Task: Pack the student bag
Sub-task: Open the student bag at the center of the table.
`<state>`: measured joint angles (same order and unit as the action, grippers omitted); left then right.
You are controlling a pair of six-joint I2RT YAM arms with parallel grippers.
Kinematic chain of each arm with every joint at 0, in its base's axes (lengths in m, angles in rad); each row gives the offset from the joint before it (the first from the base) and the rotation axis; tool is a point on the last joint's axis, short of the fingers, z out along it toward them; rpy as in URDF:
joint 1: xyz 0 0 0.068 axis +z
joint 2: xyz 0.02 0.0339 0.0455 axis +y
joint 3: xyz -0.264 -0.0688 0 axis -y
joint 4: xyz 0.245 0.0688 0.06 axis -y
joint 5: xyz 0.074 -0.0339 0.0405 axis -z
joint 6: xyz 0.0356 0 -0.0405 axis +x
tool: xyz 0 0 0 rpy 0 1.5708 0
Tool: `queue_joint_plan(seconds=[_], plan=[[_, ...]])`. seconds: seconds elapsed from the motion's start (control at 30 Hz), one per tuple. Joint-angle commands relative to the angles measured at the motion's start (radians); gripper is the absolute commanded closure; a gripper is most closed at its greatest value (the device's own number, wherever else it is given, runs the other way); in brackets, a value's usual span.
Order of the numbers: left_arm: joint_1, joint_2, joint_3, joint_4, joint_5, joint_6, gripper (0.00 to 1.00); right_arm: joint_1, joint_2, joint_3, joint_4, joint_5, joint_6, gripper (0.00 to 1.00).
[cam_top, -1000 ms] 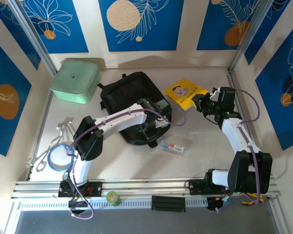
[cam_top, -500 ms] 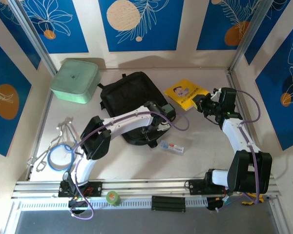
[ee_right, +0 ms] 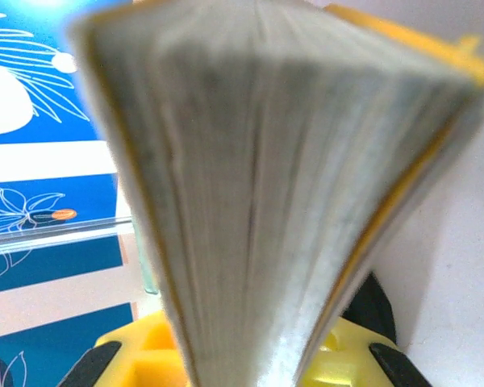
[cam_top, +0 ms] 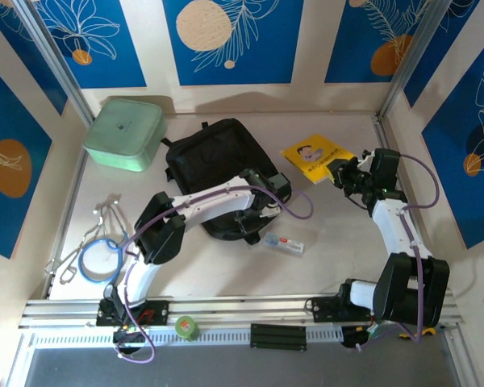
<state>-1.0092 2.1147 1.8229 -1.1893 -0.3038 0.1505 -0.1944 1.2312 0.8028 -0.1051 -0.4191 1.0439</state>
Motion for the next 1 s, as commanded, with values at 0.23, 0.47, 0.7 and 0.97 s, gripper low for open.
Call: queue_joint_plan(seconds=[0.23, 0.47, 0.7, 0.97], plan=[[-0.025, -0.098, -0.022, 0.069, -0.127, 0.035, 0.81, -0.029, -0.054, -0.010, -0.009, -0.020, -0.037, 0.93], [-0.014, -0.191, -0.071, 0.146, -0.175, 0.030, 0.92, -0.077, -0.101, -0.020, -0.063, -0.015, -0.072, 0.93], [0.046, -0.311, -0.153, 0.295, -0.251, -0.045, 0.95, -0.159, -0.189, -0.025, -0.169, -0.074, -0.118, 0.93], [0.108, -0.461, -0.258, 0.493, -0.208, -0.136, 0.96, -0.161, -0.268, 0.006, -0.363, -0.187, -0.197, 0.93]])
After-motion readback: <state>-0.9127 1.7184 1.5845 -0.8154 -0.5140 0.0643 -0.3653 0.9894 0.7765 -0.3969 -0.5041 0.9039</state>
